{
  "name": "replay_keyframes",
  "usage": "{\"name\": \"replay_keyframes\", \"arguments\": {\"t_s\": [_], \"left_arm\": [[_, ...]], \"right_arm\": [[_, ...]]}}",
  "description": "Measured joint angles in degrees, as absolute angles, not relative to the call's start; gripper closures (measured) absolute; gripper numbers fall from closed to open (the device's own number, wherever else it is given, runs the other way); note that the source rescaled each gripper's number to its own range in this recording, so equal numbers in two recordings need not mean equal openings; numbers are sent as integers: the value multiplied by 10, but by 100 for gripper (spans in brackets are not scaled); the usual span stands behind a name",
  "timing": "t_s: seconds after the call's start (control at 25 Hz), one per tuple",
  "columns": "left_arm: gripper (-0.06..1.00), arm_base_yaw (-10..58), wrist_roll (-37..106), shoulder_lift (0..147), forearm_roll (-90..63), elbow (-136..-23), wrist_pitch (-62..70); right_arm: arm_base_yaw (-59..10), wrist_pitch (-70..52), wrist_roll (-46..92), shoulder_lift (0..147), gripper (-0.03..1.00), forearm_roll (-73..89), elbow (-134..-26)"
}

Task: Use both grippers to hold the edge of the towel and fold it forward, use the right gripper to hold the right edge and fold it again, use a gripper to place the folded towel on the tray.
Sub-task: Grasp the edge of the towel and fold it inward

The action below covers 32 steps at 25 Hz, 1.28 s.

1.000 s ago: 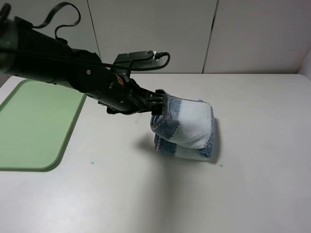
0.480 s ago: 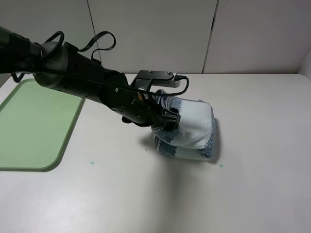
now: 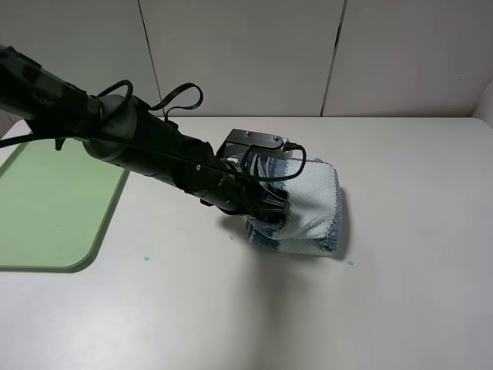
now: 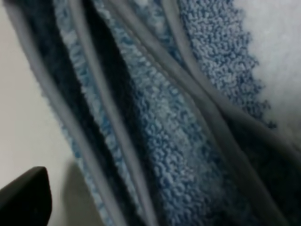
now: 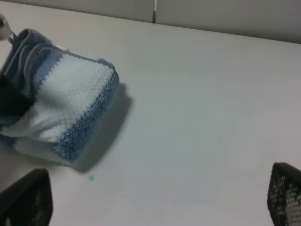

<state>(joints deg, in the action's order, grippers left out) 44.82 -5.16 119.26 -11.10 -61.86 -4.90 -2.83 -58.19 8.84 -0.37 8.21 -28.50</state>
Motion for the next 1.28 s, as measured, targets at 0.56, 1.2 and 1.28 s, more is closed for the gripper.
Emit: {"name": "replay_keyframes", "arguments": {"t_s": [0.56, 1.2, 1.28], "left_arm": [[-5, 459, -41, 1199, -113, -619, -65], [1, 466, -41, 1228, -115, -622, -113], [9, 466, -41, 1228, -115, -622, -114]], "right_arm": [[-28, -582, 88, -4, -3, 85, -285], [-28, -582, 88, -4, -3, 89, -285], [-28, -582, 88, -4, -3, 89, -285]]}}
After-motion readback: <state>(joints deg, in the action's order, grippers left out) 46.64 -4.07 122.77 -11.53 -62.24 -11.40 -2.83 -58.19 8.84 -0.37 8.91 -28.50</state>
